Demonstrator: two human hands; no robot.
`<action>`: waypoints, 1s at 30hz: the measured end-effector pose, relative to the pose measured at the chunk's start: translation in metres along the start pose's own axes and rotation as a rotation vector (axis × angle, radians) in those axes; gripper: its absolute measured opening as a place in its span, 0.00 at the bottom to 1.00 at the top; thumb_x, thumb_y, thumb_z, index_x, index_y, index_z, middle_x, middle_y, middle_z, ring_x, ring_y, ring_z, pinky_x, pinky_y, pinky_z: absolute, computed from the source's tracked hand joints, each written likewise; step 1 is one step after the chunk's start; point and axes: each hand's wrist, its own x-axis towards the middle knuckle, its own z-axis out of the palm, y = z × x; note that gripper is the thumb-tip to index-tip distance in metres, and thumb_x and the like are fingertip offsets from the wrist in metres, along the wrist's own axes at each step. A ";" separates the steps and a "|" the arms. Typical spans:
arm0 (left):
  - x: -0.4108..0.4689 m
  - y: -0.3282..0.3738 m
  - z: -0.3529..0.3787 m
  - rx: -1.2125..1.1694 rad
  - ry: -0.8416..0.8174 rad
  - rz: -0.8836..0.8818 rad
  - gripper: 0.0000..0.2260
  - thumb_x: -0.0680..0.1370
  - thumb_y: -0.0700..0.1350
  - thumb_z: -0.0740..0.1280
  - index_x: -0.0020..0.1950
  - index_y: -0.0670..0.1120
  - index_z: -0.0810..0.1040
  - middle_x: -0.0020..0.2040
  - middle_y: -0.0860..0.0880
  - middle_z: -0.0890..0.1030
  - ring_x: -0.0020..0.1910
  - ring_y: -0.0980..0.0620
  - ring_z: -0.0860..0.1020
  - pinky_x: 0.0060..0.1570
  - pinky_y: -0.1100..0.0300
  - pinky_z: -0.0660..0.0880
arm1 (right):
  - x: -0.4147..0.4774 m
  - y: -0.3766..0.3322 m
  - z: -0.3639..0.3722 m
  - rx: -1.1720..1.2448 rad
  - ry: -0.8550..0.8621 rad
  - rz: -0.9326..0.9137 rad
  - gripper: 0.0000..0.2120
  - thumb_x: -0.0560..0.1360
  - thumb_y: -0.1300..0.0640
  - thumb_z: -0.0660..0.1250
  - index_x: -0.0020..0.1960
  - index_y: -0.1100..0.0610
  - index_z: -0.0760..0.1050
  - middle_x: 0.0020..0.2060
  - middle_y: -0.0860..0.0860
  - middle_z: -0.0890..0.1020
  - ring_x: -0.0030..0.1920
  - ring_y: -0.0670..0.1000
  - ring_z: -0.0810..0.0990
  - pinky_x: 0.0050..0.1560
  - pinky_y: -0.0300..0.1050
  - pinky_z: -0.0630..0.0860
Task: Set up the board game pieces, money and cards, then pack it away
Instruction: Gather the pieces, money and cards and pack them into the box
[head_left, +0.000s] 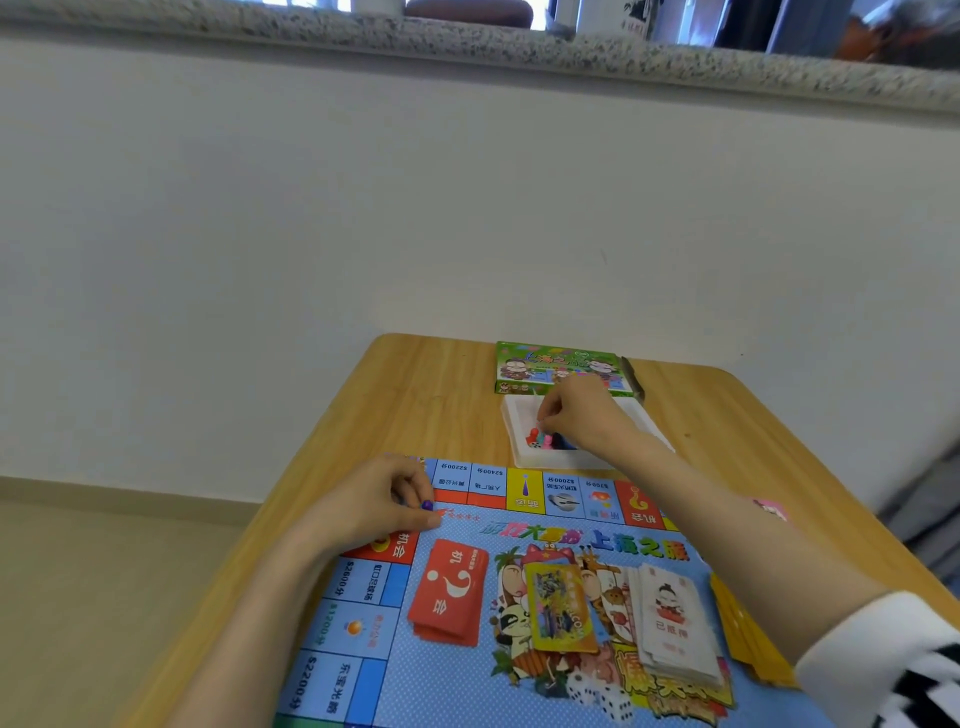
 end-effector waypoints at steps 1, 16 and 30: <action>0.000 0.000 0.000 0.002 0.002 0.003 0.06 0.72 0.44 0.74 0.42 0.47 0.77 0.36 0.53 0.80 0.34 0.59 0.80 0.38 0.67 0.76 | -0.001 -0.002 -0.003 0.028 0.049 0.007 0.07 0.73 0.67 0.65 0.42 0.66 0.82 0.41 0.58 0.84 0.41 0.51 0.80 0.46 0.41 0.76; 0.006 0.011 0.024 -0.179 0.298 0.169 0.10 0.71 0.33 0.73 0.38 0.46 0.75 0.32 0.51 0.79 0.28 0.62 0.76 0.33 0.68 0.74 | -0.061 -0.080 0.016 0.359 -0.143 -0.168 0.06 0.70 0.58 0.73 0.44 0.59 0.79 0.36 0.48 0.79 0.40 0.45 0.78 0.42 0.39 0.75; 0.010 0.005 0.031 -0.246 0.365 0.186 0.14 0.71 0.38 0.75 0.47 0.51 0.73 0.48 0.51 0.80 0.36 0.57 0.79 0.38 0.70 0.75 | 0.005 -0.023 -0.009 0.225 0.137 0.116 0.05 0.71 0.68 0.70 0.45 0.65 0.83 0.44 0.57 0.84 0.37 0.43 0.76 0.44 0.37 0.72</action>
